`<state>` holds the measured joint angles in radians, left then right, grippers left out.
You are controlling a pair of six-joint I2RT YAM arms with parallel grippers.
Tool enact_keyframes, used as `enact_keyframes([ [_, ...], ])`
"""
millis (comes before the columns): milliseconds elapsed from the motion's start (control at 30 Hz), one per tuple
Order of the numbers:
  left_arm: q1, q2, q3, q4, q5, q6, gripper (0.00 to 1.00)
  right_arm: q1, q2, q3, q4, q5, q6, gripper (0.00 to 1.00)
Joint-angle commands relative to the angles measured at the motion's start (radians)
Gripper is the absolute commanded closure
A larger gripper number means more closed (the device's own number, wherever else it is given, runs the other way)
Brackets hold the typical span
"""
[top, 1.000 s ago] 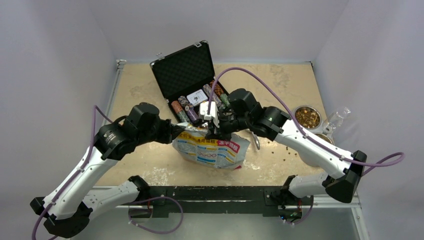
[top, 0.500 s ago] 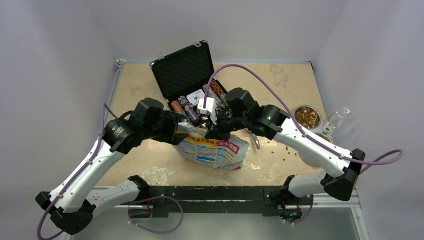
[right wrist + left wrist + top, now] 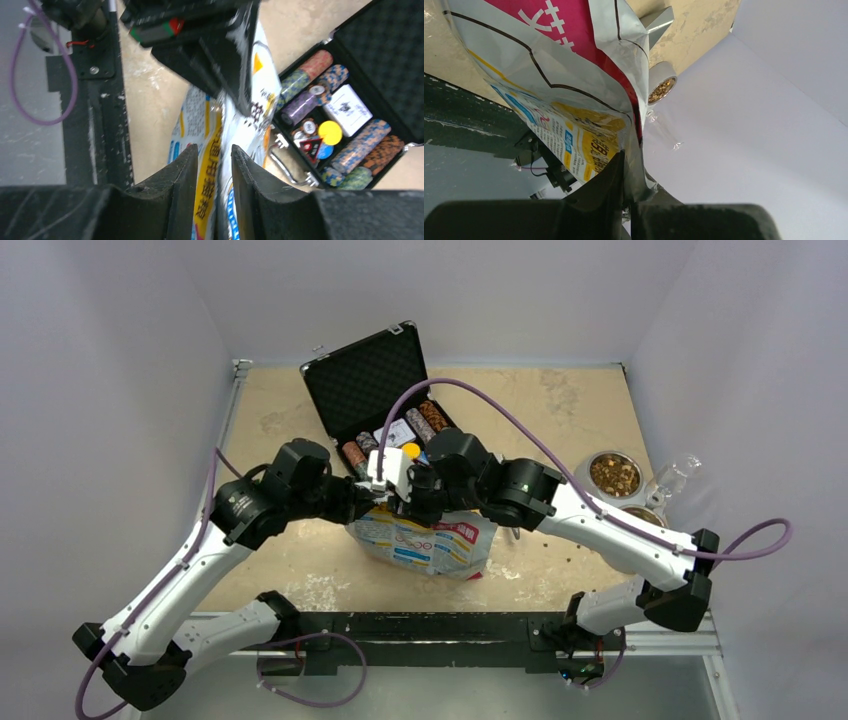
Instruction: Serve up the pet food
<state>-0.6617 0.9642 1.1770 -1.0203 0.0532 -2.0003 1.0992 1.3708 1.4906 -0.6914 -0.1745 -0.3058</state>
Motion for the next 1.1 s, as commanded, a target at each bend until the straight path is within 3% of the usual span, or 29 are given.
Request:
enact_keyframes([
  [0, 0.005, -0.022, 0.007, 0.089, -0.016, -0.022, 0.90, 0.027, 0.048, 0.071, 0.065, 0.135, -0.040, 0.69],
  [100, 0.004, -0.037, 0.003, 0.080, -0.033, -0.034, 0.92, 0.028, 0.044, 0.058, 0.084, 0.204, -0.048, 0.74],
  [233, 0.004, -0.050, -0.009, 0.088, -0.034, -0.056, 0.94, 0.031, 0.039, 0.031, 0.066, 0.120, -0.102, 0.69],
  [433, 0.005, -0.044, -0.002, 0.103, -0.039, -0.069, 1.00, 0.031, 0.051, 0.018, 0.031, 0.240, -0.087, 0.69],
  [533, 0.005, -0.038, 0.008, 0.092, -0.048, -0.068, 1.00, 0.033, 0.048, 0.015, 0.013, 0.314, -0.088, 0.82],
  [600, 0.005, -0.037, 0.012, 0.075, -0.049, -0.076, 1.00, 0.033, 0.031, 0.005, -0.011, 0.349, -0.098, 1.00],
  [833, 0.007, -0.023, 0.041, 0.033, -0.078, -0.078, 1.00, 0.012, -0.086, -0.089, -0.044, 0.289, -0.109, 1.00],
  [1067, 0.006, -0.021, 0.047, 0.032, -0.068, -0.075, 1.00, 0.007, -0.093, -0.090, -0.033, 0.260, -0.087, 0.83],
])
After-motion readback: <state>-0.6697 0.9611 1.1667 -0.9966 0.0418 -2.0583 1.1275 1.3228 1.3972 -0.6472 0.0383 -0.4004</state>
